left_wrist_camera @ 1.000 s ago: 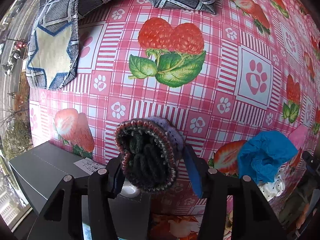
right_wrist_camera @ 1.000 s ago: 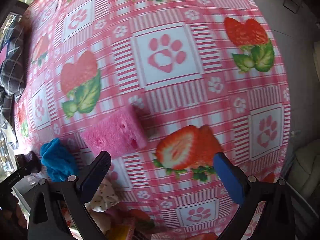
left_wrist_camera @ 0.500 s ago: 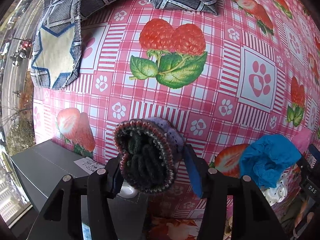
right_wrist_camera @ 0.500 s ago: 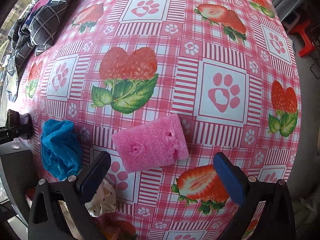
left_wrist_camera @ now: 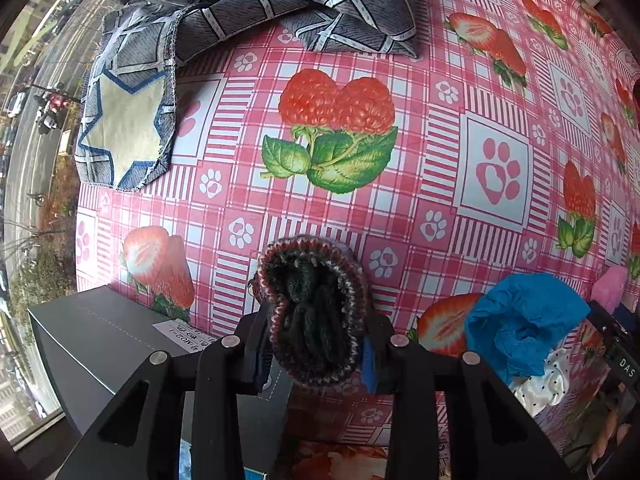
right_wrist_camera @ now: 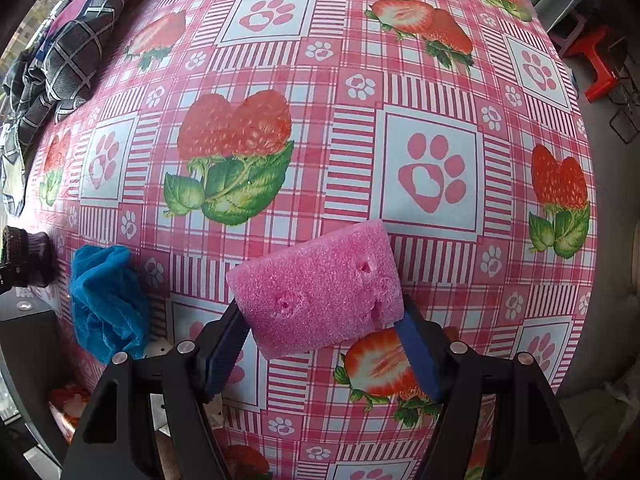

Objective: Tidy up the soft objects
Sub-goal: 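Lift the knit hat and pink sponge and carry them toward the box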

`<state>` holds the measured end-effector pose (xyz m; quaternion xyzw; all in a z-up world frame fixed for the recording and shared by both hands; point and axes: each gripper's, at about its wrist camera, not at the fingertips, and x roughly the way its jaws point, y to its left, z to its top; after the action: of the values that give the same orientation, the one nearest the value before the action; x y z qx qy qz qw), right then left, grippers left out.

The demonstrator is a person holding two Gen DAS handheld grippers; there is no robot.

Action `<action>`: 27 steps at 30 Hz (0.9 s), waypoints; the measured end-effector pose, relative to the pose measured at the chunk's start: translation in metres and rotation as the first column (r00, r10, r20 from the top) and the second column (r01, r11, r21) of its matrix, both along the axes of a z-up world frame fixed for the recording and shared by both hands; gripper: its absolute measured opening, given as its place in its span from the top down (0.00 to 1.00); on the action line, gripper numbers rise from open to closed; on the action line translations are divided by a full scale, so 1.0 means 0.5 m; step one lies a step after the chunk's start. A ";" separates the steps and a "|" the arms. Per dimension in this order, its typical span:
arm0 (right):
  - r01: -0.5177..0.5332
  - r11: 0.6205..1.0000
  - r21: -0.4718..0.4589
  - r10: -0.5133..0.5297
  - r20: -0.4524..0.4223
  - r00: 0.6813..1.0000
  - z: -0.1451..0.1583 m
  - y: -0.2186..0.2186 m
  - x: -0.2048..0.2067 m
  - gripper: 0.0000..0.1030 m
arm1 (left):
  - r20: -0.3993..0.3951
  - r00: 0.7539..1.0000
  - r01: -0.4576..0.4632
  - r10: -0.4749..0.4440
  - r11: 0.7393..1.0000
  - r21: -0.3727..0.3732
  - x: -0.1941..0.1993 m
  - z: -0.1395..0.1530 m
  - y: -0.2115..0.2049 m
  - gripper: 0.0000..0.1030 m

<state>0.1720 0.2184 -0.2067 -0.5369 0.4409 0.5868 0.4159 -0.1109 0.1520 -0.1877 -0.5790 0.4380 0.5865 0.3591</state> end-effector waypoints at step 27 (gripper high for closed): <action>0.259 0.966 0.023 -0.257 -0.082 0.963 0.168 -0.172 0.201 0.29 | 0.036 0.895 0.419 -0.444 0.866 0.272 0.382 0.225 -0.033 0.64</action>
<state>0.2727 0.1322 -0.1225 -0.4443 0.5131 0.5557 0.4801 0.0799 0.1354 -0.0752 -0.4426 0.4584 0.5141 0.5742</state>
